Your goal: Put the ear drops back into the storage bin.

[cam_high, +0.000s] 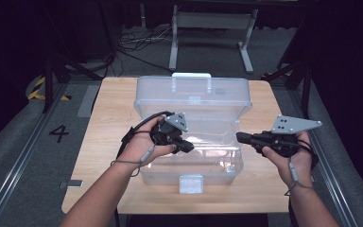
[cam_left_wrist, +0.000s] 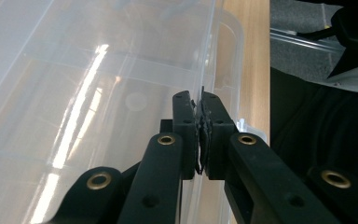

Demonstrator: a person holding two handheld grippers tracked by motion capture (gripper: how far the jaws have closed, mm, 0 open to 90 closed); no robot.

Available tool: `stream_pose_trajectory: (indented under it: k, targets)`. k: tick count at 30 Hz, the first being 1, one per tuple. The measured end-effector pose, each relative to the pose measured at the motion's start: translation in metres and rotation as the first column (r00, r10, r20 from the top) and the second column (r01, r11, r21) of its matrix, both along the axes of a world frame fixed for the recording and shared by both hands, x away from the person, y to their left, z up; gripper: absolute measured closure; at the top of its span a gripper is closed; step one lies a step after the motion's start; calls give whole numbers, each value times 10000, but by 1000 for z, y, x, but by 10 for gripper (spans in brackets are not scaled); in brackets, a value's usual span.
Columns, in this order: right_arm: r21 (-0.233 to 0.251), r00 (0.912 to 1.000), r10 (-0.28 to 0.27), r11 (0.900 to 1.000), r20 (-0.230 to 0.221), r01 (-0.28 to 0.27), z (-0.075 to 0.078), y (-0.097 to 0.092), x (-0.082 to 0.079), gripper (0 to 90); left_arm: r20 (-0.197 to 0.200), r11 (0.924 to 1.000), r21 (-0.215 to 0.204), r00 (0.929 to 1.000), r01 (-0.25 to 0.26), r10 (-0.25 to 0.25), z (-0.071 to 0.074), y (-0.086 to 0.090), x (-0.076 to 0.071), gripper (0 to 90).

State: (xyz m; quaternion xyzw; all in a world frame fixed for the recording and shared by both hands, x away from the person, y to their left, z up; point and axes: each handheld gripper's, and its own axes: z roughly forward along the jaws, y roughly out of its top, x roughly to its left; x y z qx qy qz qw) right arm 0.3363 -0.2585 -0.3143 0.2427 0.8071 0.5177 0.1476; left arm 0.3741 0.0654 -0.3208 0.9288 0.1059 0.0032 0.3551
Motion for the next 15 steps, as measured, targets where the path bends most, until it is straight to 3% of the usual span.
stream_pose_trajectory:
  k: [4,12,15]
  targets:
    - [800,9987,-443,9957,-269,463,-3,-11,7,900,-14,10000,-48,10000,-49,49,-1,0,-1,863]
    - [1376,9958,-794,9868,-452,849,-2,-18,15,900,252,9998,-50,9995,-186,187,-2,0,-5,860]
    - [1528,9948,-862,9838,-544,936,-2,-18,18,900,158,9994,-246,9996,-243,247,-4,2,-6,859]
